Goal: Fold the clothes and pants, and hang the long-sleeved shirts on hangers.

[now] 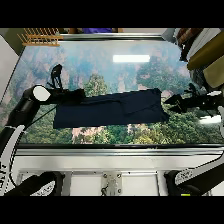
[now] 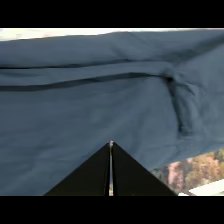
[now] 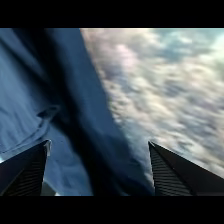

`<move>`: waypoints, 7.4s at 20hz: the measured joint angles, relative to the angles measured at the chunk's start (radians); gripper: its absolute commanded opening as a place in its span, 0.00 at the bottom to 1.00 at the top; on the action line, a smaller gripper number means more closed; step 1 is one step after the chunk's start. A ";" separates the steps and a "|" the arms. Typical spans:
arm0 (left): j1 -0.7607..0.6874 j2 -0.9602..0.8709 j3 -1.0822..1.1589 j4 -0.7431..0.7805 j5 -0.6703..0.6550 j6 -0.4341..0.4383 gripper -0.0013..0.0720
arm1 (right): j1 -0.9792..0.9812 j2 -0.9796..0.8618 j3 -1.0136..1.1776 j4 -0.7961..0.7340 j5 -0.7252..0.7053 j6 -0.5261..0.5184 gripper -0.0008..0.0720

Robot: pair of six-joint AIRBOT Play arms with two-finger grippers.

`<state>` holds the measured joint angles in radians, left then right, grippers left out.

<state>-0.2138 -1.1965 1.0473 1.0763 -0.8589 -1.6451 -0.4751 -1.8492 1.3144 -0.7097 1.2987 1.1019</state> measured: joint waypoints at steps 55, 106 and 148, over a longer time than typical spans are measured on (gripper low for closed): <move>0.071 -0.515 0.757 0.147 -0.232 0.055 0.03 | 0.858 0.191 0.700 -0.431 0.197 0.516 0.03; 0.140 0.148 0.103 0.151 -0.136 0.039 0.03 | 0.766 -0.099 0.180 0.321 -0.337 -0.071 0.03; 0.140 0.148 0.104 0.153 -0.171 0.014 0.03 | 0.145 1.165 -0.498 -0.259 -0.237 0.288 0.90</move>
<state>-0.0742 -1.0481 1.1511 1.2293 -1.0298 -1.6314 -0.3302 -0.6842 0.8165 -0.9688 1.0622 1.3899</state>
